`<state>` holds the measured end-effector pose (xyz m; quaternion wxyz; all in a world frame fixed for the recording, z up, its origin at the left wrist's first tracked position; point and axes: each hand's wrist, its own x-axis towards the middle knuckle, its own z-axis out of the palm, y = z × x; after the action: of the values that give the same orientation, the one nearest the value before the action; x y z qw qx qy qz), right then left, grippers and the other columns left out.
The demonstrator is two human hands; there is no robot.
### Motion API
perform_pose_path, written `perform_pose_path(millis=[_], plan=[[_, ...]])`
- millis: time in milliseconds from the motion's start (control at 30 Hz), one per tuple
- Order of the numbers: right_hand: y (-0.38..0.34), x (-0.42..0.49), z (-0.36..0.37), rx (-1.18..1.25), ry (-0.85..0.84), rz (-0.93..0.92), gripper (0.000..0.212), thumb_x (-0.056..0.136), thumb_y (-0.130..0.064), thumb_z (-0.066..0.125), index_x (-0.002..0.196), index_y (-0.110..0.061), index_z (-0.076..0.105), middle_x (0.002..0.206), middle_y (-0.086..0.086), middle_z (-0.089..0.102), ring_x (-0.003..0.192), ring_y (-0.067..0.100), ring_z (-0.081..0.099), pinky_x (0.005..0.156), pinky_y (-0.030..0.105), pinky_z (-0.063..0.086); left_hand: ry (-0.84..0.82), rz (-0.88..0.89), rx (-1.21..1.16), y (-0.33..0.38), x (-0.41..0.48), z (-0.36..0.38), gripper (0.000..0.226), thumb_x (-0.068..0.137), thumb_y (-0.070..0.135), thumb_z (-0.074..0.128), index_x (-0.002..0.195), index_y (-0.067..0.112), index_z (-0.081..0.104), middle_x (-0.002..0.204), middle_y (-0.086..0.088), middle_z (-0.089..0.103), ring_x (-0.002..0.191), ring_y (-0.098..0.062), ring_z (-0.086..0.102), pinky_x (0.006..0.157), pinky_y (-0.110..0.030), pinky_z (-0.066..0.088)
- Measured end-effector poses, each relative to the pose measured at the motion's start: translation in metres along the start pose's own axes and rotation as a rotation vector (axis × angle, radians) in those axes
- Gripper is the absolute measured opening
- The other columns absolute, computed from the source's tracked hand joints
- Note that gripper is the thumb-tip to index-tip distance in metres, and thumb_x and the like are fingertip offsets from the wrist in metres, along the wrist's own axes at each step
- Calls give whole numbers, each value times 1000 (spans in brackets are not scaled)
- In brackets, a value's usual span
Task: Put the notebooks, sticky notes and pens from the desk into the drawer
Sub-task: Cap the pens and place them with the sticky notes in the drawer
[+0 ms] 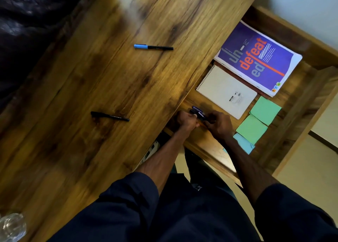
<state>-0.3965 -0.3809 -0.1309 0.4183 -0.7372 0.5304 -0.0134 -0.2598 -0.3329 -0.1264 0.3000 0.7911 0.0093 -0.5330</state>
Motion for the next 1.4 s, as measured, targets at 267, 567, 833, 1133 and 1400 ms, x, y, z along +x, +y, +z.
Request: perform_pose_path(millis=[267,567,833,1133,1400], plan=[[-4,-4,6,-86,34,-17,30,85,-21,77,114,-18,72,99,2,76,84,19,70,61,24,47,60,-9,114,-17,3,-4,35,87,6,74,119,-2,64,104,-14,74,72,-16,74,47,-12,52],[-9,-1,2,-50,8,-40,28,85,-19,77,113,-20,73,101,1,77,86,18,71,71,34,57,99,-2,192,-12,8,3,52,80,8,80,127,3,60,114,-16,70,90,-25,75,60,-26,63],[-20,6,-16,-24,128,-34,25,85,-17,77,109,-14,76,100,3,77,87,18,71,79,35,59,73,54,214,-7,2,-5,39,88,6,72,125,5,58,113,-12,68,84,-19,74,54,-19,57],[-17,8,-9,-187,34,-27,21,88,-19,72,109,-16,74,100,5,76,89,26,69,69,31,49,46,112,247,-3,-7,-7,31,89,6,71,119,4,63,109,-16,69,69,-15,70,36,-7,41],[-14,28,-23,-261,108,11,18,90,-13,66,107,-13,73,98,9,74,91,31,67,68,30,44,32,87,260,5,-6,-13,28,89,10,72,115,6,65,94,-11,75,47,-6,63,40,-13,47]])
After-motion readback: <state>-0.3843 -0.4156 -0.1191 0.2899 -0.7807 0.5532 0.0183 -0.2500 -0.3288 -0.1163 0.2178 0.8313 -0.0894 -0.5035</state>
